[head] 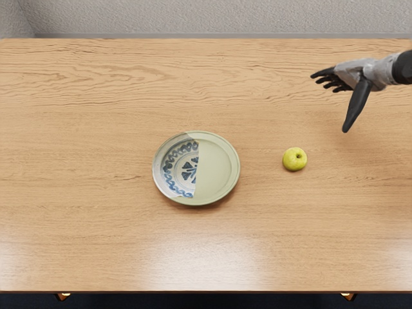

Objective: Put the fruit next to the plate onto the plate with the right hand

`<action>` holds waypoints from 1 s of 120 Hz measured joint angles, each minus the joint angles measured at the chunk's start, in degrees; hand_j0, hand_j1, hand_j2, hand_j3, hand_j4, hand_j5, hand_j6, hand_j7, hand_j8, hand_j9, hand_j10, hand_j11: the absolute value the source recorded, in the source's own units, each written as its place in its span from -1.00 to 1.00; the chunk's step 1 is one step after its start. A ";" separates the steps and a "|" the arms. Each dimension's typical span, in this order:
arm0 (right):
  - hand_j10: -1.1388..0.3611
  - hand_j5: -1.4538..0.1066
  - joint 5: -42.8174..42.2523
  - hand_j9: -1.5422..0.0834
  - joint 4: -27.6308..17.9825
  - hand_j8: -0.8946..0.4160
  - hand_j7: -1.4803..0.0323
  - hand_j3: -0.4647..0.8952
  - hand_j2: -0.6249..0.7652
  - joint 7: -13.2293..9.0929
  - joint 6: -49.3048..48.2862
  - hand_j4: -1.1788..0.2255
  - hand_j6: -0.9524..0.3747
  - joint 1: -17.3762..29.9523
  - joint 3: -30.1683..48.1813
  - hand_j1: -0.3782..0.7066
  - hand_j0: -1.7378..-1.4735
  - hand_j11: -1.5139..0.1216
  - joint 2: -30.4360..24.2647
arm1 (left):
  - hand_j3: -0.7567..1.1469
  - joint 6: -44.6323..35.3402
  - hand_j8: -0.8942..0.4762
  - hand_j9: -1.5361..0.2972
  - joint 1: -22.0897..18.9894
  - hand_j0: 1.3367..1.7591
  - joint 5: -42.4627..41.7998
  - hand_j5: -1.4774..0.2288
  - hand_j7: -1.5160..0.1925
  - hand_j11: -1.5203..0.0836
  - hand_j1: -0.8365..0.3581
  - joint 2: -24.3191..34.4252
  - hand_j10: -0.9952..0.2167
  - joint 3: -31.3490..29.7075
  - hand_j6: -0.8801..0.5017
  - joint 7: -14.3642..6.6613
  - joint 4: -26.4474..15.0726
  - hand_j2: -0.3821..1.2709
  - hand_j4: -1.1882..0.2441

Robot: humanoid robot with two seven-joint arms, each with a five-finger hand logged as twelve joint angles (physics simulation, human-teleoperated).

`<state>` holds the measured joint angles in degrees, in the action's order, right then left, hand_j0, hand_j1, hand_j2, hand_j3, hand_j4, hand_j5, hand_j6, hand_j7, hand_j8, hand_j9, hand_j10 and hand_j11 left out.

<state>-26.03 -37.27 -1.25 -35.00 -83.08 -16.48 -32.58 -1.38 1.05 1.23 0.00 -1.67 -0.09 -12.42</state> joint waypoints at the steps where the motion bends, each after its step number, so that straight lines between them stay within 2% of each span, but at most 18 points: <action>1: 0.50 0.84 -0.04 0.88 -0.04 0.34 0.93 -0.32 -0.10 0.03 0.00 0.66 0.41 0.01 0.01 -0.92 -0.40 0.83 -0.01 | -0.21 0.01 0.30 0.68 0.00 0.52 0.00 0.73 0.77 0.90 0.98 0.00 0.64 0.00 0.27 0.00 0.00 -0.54 0.66; 24: 0.50 0.84 -0.59 0.88 -0.70 0.34 0.93 -0.32 -0.10 0.11 0.00 0.66 0.41 0.17 2.63 -0.92 -0.40 0.83 -0.34 | -0.21 0.01 0.30 0.68 0.00 0.52 0.00 0.73 0.77 0.90 0.98 0.00 0.64 0.00 0.27 0.00 0.00 -0.54 0.66; 42: 0.50 0.84 -0.61 0.87 -1.74 0.34 0.93 -0.32 -0.10 -6.86 -0.01 0.65 0.41 0.62 5.04 -0.92 -0.40 0.83 0.36 | -0.21 0.00 0.30 0.68 0.00 0.52 0.00 0.73 0.77 0.90 0.98 0.00 0.64 0.00 0.27 0.00 0.01 -0.54 0.66; 48: 0.50 0.84 -0.69 0.87 -7.24 0.34 0.93 -0.32 -0.10 -10.92 -0.01 0.65 0.41 0.34 5.74 -0.91 -0.40 0.83 -0.96 | -0.21 -0.01 0.30 0.68 0.00 0.52 0.00 0.73 0.77 0.90 0.98 0.00 0.64 0.00 0.27 0.00 0.00 -0.54 0.66; 56: 0.50 0.84 -0.80 0.87 -18.45 0.34 0.93 -0.32 -0.11 -18.79 -0.01 0.65 0.41 -0.24 8.83 -0.91 -0.40 0.83 -4.62 | -0.21 0.00 0.30 0.68 0.00 0.52 0.00 0.73 0.77 0.90 0.98 0.00 0.64 0.00 0.27 0.00 0.00 -0.54 0.66; 61: 0.50 0.84 -1.41 0.87 -25.32 0.34 0.93 -0.32 -0.11 -22.82 -0.01 0.65 0.41 -0.49 10.63 -0.91 -0.40 0.83 -6.67 | -0.21 0.00 0.30 0.68 0.00 0.52 0.00 0.73 0.77 0.90 0.98 0.00 0.64 0.00 0.27 0.00 0.00 -0.54 0.66; 67: 0.49 0.84 -3.26 0.87 -32.55 0.34 0.93 -0.32 -0.11 -26.19 -0.01 0.65 0.41 -0.81 12.06 -0.91 -0.40 0.83 -8.44 | -0.21 0.00 0.30 0.68 0.00 0.52 0.00 0.73 0.77 0.90 0.98 0.00 0.64 0.00 0.27 0.00 -0.01 -0.54 0.66; 73: 0.49 0.84 -5.18 0.87 -37.84 0.34 0.93 -0.32 -0.11 -28.32 0.15 0.65 0.41 -1.03 12.97 -0.91 -0.40 0.83 -9.56 | -0.21 0.00 0.30 0.68 0.00 0.52 0.00 0.73 0.77 0.90 0.98 0.00 0.64 0.00 0.27 0.00 0.00 -0.54 0.66; 80: 0.49 0.84 -7.54 0.87 -41.84 0.34 0.93 -0.32 -0.11 -29.81 1.51 0.65 0.41 -1.12 14.06 -0.91 -0.40 0.83 -10.69 | -0.21 0.02 0.30 0.68 0.00 0.52 0.00 0.73 0.77 0.90 0.98 0.00 0.64 0.00 0.27 0.00 0.01 -0.54 0.66; 90: 0.49 0.84 -11.22 0.87 -45.32 0.34 0.93 -0.32 -0.11 -30.90 5.36 0.65 0.40 -1.02 15.15 -0.91 -0.40 0.82 -11.94 | -0.21 0.02 0.30 0.68 0.00 0.52 0.00 0.73 0.77 0.90 0.98 0.00 0.64 0.00 0.27 0.00 0.00 -0.54 0.66; 111: 0.49 0.83 -18.72 0.87 -48.24 0.33 0.93 -0.32 -0.11 -31.64 19.71 0.65 0.40 2.84 15.39 -0.91 -0.40 0.82 -9.15 | -0.21 0.01 0.30 0.68 0.00 0.52 0.00 0.73 0.77 0.90 0.98 0.00 0.64 0.00 0.27 0.00 0.00 -0.54 0.66; 120: 0.49 0.83 -20.78 0.87 -51.34 0.33 0.93 -0.32 -0.11 -31.77 24.78 0.65 0.40 5.03 15.02 -0.91 -0.40 0.82 -9.67 | -0.21 0.01 0.30 0.68 0.00 0.52 0.00 0.73 0.77 0.90 0.98 0.00 0.64 0.00 0.27 0.00 -0.01 -0.54 0.66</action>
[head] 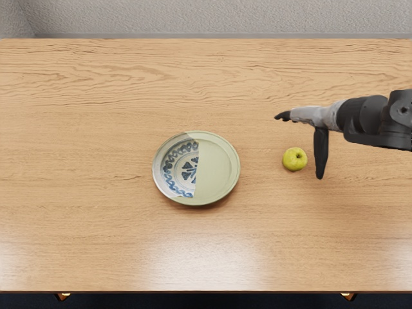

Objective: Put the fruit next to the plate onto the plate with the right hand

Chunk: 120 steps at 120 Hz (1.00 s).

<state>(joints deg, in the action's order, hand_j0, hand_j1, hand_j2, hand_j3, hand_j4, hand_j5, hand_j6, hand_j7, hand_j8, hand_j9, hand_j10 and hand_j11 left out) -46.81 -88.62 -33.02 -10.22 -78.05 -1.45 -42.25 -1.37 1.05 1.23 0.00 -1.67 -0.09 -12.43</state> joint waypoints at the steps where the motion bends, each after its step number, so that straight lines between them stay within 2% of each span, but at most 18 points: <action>1: 0.49 0.83 -0.17 0.87 -0.48 0.33 0.93 -0.32 -0.11 -0.01 0.53 0.65 0.40 0.18 -0.10 -0.91 -0.40 0.82 -0.18 | -0.21 0.00 0.30 0.68 0.00 0.52 0.00 0.73 0.77 0.90 0.98 0.00 0.64 0.00 0.27 0.00 0.00 -0.54 0.66; 17: 0.49 0.83 -3.25 0.87 -4.64 0.33 0.93 -0.32 -0.10 -0.09 7.67 0.65 0.40 3.23 -1.64 -0.91 -0.40 0.82 -1.54 | -0.21 -0.02 0.30 0.68 0.00 0.52 0.00 0.73 0.77 0.90 0.98 0.00 0.64 0.00 0.27 0.00 0.02 -0.54 0.66; 49: 0.48 0.82 -12.36 0.86 -4.69 0.32 0.91 -0.32 -0.11 -1.74 19.25 0.64 0.39 8.91 -2.48 -0.89 -0.40 0.81 2.10 | -0.21 -0.01 0.30 0.68 0.00 0.52 0.00 0.73 0.77 0.90 0.98 0.00 0.64 0.00 0.27 0.00 0.01 -0.54 0.66; 89: 0.20 0.47 -15.35 0.52 -3.21 0.00 0.55 -0.32 -0.17 -1.97 21.96 0.34 0.07 11.95 -2.03 -0.43 -0.40 0.48 3.32 | -0.21 0.00 0.30 0.68 0.00 0.52 0.00 0.73 0.77 0.90 0.98 0.00 0.64 0.00 0.27 0.00 0.01 -0.54 0.66; 120: 0.09 0.34 -15.51 0.39 -2.61 -0.12 0.41 -0.32 -0.19 -1.98 22.08 0.22 -0.05 12.51 -2.00 -0.25 -0.40 0.35 4.13 | -0.21 -0.02 0.30 0.68 0.00 0.52 0.00 0.73 0.77 0.90 0.98 0.00 0.64 0.00 0.27 0.02 0.00 -0.54 0.66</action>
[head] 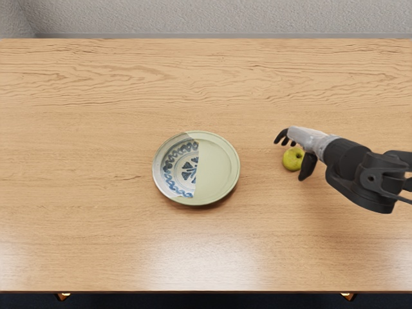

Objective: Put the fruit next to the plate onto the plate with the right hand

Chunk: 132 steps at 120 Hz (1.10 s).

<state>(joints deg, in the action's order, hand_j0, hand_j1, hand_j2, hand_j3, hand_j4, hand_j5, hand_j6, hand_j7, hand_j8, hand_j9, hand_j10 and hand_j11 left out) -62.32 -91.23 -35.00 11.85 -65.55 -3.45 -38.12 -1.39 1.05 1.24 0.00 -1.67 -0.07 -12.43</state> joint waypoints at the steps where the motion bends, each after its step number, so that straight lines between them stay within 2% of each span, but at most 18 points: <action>1: 0.09 0.33 0.00 0.39 0.03 -0.13 0.41 -0.32 -0.19 0.00 0.00 0.22 -0.05 0.01 -0.01 -0.25 -0.40 0.35 0.02 | -0.21 0.00 0.30 0.68 0.00 0.52 0.00 0.73 0.77 0.90 0.98 0.00 0.64 0.00 0.27 0.00 0.00 -0.54 0.66; 40: 0.03 0.26 -0.37 0.32 1.55 -0.19 0.34 -0.32 -0.20 0.00 0.01 0.16 -0.11 0.94 -0.21 -0.15 -0.40 0.28 0.08 | -0.21 0.02 0.30 0.68 0.00 0.52 0.00 0.73 0.77 0.90 0.98 0.00 0.64 0.00 0.27 -0.02 0.01 -0.54 0.66; 83: -0.10 0.10 -0.35 0.17 2.72 -0.35 0.17 -0.32 -0.23 0.00 -0.05 0.02 -0.24 1.45 0.04 0.06 -0.39 0.13 0.52 | -0.21 0.02 0.30 0.68 0.00 0.52 0.00 0.73 0.77 0.90 0.98 0.00 0.64 0.00 0.27 -0.02 0.00 -0.54 0.66; 113: -0.15 0.05 -0.28 0.12 4.02 -0.40 0.12 -0.32 -0.32 -0.12 -0.11 -0.03 -0.21 1.53 0.10 0.10 -0.36 0.08 1.94 | -0.21 0.00 0.30 0.68 0.00 0.52 0.00 0.73 0.77 0.90 0.98 0.00 0.64 0.01 0.27 -0.02 0.00 -0.54 0.66; 125: -0.21 -0.06 -0.21 0.02 4.47 -0.34 0.02 -0.32 -0.24 -0.13 -0.17 -0.09 -0.16 1.51 0.12 0.15 -0.32 -0.02 2.39 | -0.21 0.00 0.30 0.68 0.00 0.52 0.00 0.73 0.77 0.90 0.98 0.00 0.64 0.01 0.27 -0.01 0.01 -0.54 0.66; 132: -0.26 -0.12 -0.08 -0.05 4.59 -0.33 -0.04 -0.32 -0.11 -0.11 -0.19 -0.09 -0.14 1.49 0.20 0.17 -0.32 -0.08 2.46 | -0.21 0.01 0.30 0.68 0.00 0.52 0.00 0.73 0.77 0.90 0.98 0.00 0.64 0.01 0.27 -0.01 0.01 -0.54 0.66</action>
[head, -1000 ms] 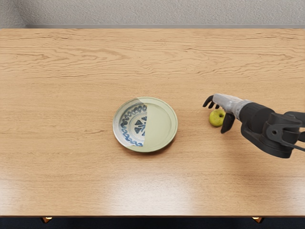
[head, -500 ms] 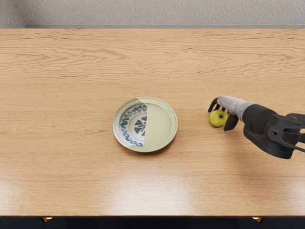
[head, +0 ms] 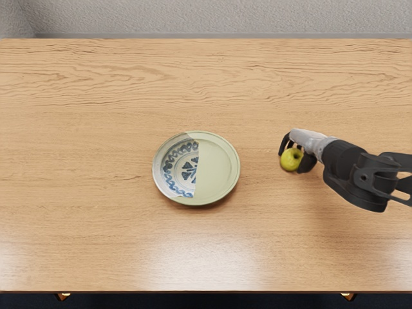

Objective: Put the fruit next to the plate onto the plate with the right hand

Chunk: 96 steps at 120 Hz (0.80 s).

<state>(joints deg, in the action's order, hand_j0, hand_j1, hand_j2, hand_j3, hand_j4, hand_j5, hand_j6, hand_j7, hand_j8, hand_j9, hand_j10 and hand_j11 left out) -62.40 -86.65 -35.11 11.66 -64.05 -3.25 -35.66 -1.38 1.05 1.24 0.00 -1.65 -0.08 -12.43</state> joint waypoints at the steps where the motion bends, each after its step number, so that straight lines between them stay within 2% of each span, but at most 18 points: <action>1: -0.26 -0.13 0.04 -0.05 0.01 -0.33 -0.05 -0.32 -0.09 0.01 -0.01 -0.10 -0.14 0.00 0.07 0.17 -0.32 -0.09 0.00 | -0.21 0.00 0.30 0.68 0.00 0.52 0.00 0.73 0.77 0.90 0.98 0.00 0.64 0.00 0.27 0.00 0.00 -0.54 0.66; 8: -0.29 -0.18 0.20 -0.10 0.07 -0.34 -0.10 -0.32 0.04 0.04 -0.06 -0.12 -0.15 0.02 0.66 0.19 -0.33 -0.14 0.07 | -0.21 0.00 0.30 0.68 0.00 0.52 0.00 0.73 0.77 0.90 0.98 0.00 0.64 0.00 0.27 0.00 0.01 -0.54 0.66; 19: -0.33 -0.24 0.38 -0.15 0.12 -0.33 -0.15 -0.32 0.11 0.07 -0.10 -0.14 -0.15 0.00 1.36 0.20 -0.34 -0.19 0.13 | -0.21 0.00 0.30 0.68 0.00 0.52 0.00 0.73 0.77 0.90 0.98 0.00 0.64 -0.01 0.27 0.00 0.00 -0.54 0.66; 56: -0.41 -0.35 0.62 -0.24 -0.09 -0.28 -0.25 -0.32 0.16 0.06 -0.29 -0.10 -0.11 0.02 6.99 0.20 -0.36 -0.28 0.86 | -0.21 -0.01 0.30 0.68 0.00 0.52 -0.01 0.73 0.77 0.90 0.98 0.00 0.64 -0.02 0.27 0.00 0.01 -0.54 0.66; 82: -0.42 -0.39 0.71 -0.27 -0.33 -0.26 -0.27 -0.32 0.22 0.07 -0.57 -0.11 -0.08 0.00 11.44 0.22 -0.37 -0.31 3.76 | -0.20 0.00 0.30 0.68 0.00 0.52 -0.01 0.73 0.77 0.90 0.98 0.00 0.64 -0.01 0.27 0.00 0.01 -0.54 0.66; 96: -0.42 -0.40 0.75 -0.28 -0.32 -0.26 -0.28 -0.32 0.25 0.08 -0.63 -0.11 -0.08 0.01 12.80 0.23 -0.38 -0.32 7.26 | -0.20 0.01 0.30 0.68 0.00 0.52 -0.01 0.73 0.77 0.90 0.98 0.00 0.64 -0.01 0.27 0.00 0.01 -0.54 0.66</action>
<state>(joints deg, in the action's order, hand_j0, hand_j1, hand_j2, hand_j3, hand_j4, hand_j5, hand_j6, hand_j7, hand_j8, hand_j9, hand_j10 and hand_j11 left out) -61.65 -86.97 -35.03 11.03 -64.05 9.56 -28.40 -1.37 1.05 1.23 0.00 -1.67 -0.09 -12.42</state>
